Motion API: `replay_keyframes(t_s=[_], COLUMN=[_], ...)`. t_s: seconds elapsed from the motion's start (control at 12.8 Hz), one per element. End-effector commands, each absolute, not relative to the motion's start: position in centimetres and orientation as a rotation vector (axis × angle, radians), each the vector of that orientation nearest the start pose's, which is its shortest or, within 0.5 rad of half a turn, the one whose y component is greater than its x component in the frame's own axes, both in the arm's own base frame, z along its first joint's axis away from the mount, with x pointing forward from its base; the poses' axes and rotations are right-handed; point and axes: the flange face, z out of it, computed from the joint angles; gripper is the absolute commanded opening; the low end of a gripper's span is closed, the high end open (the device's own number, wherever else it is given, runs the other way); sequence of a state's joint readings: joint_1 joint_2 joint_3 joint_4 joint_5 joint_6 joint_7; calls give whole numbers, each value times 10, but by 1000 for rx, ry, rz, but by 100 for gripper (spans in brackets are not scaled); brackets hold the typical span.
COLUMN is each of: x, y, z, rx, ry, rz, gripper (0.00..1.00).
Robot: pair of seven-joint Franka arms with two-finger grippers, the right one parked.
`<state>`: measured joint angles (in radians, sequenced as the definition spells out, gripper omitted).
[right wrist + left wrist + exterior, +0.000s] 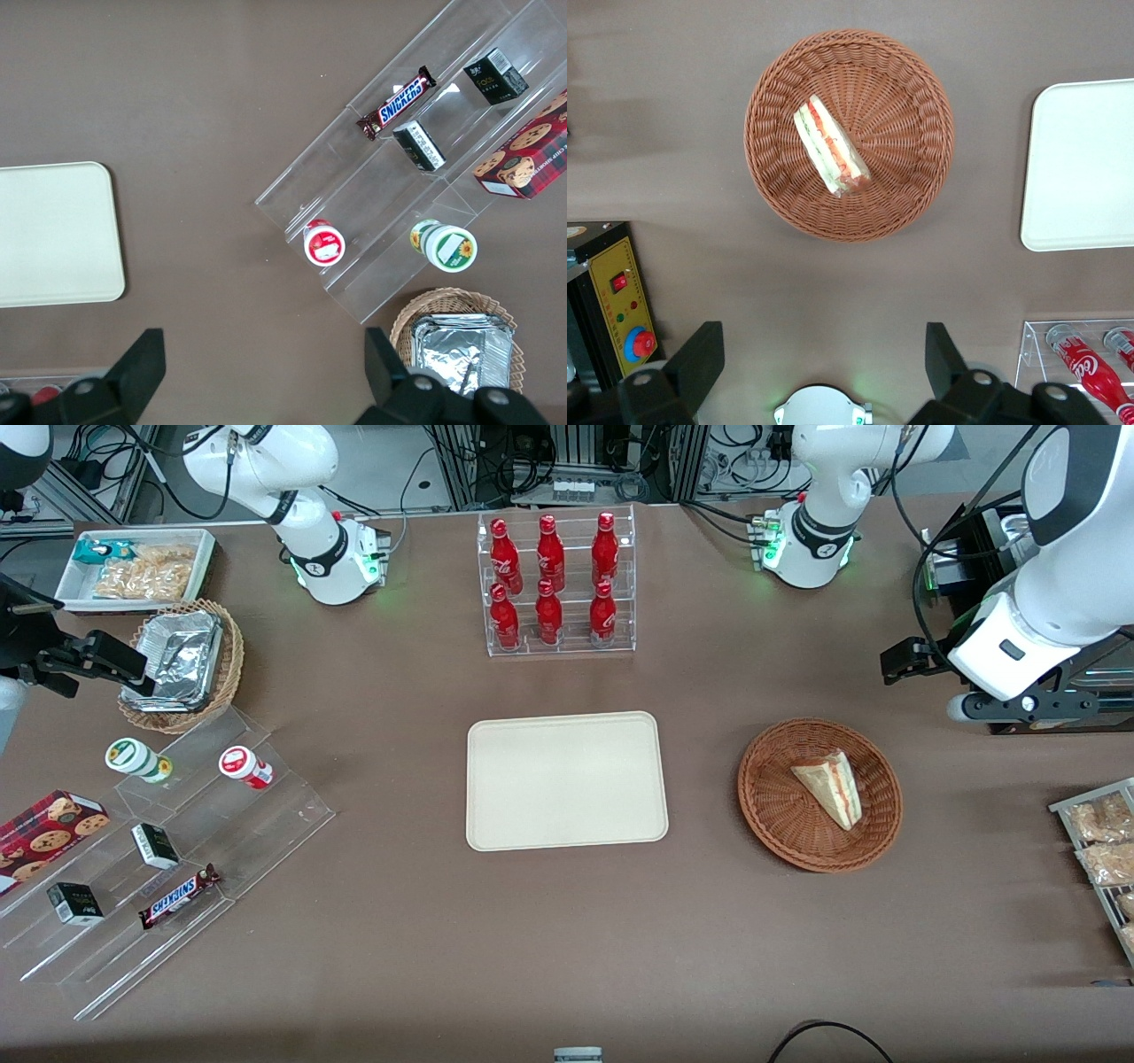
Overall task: Place sandwich from basket to tray
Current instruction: 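Move the left gripper over the wicker basket above the wrapped sandwich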
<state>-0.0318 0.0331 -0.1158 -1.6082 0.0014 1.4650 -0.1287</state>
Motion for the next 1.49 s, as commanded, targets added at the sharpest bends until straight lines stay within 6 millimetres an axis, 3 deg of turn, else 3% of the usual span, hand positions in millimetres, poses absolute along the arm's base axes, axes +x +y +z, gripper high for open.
replay_keyframes(t_s=[0.0, 0.08, 0.23, 0.78, 0.86, 1.02, 1.25, 1.41], x=[547, 548, 554, 545, 544, 537, 530, 533], y=[-81, -81, -80, -75, -62, -59, -50, -50], z=[583, 580, 549, 410, 389, 355, 328, 319], rx=[-3114, -3114, -3111, -3126, -3131, -3140, -3149, -3128], ry=[55, 55, 54, 40, 5, -8, -144, -390], rz=[230, 232, 253, 169, 131, 77, 55, 52], gripper=[100, 100, 100, 100, 100, 100, 100, 100])
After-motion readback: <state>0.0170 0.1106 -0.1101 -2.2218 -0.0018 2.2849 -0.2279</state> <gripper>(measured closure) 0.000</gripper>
